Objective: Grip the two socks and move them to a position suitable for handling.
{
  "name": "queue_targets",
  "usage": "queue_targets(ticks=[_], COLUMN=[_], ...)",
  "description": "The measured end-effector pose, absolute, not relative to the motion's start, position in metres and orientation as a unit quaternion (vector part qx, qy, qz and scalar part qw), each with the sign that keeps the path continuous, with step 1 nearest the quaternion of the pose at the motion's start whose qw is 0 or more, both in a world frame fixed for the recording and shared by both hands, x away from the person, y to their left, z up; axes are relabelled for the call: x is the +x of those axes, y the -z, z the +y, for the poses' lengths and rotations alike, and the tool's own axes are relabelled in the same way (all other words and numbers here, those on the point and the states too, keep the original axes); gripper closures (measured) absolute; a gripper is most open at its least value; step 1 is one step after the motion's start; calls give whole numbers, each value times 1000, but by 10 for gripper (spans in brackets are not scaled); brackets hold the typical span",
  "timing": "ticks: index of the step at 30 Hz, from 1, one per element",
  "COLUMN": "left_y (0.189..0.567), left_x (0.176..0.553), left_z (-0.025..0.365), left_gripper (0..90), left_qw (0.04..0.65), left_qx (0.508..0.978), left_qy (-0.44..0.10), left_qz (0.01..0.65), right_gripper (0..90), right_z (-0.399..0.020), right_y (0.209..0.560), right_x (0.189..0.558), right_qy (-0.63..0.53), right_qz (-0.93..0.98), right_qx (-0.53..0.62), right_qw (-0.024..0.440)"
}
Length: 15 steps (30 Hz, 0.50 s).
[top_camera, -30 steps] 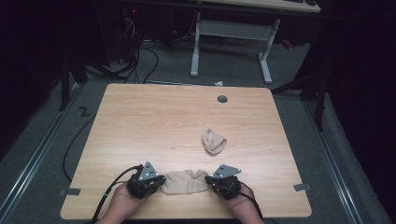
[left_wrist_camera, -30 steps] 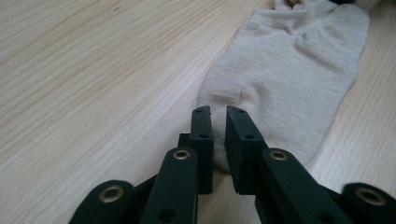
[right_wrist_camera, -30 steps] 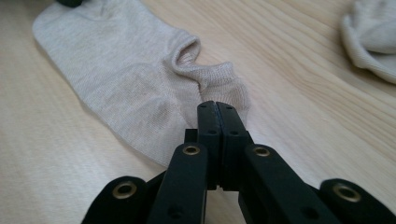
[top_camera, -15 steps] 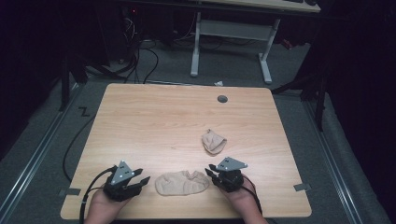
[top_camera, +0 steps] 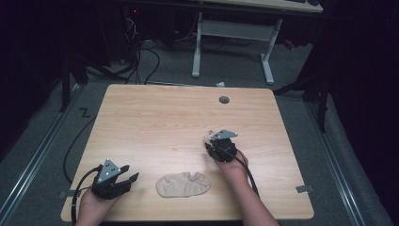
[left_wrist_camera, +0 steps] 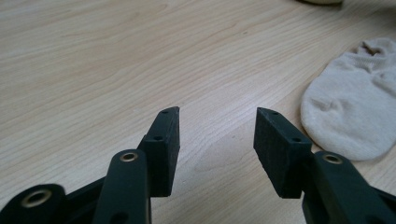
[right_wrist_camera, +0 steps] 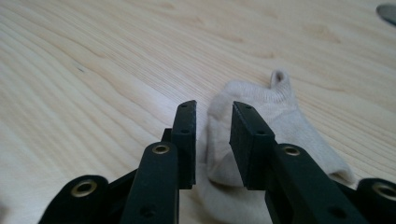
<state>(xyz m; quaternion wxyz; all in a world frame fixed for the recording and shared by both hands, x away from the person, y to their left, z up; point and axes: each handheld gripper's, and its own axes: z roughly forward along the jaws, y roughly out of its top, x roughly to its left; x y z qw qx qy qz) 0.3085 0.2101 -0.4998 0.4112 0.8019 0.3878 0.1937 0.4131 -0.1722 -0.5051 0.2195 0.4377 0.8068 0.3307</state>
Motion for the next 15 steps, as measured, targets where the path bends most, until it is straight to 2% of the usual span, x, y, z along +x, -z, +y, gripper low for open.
queue_targets(ticks=[3,5,6,15], left_y=[500,501,501,502], left_x=[308,308,308,308], left_z=[210,208,207,204], left_gripper=[515,517,520,522], left_qw=[412,408,406,406], left_qx=[802,806,808,808], left_qy=[-193,-192,-191,-189], left_qz=[386,384,382,383], right_gripper=[731,810,881,886], right_z=[-172,-174,-176,-184], right_y=[515,519,519,514], right_x=[419,420,417,392], right_qy=[-308,-304,-315,-333], right_qz=[812,813,809,806], right_qx=[444,448,449,434], right_qw=[220,216,211,227])
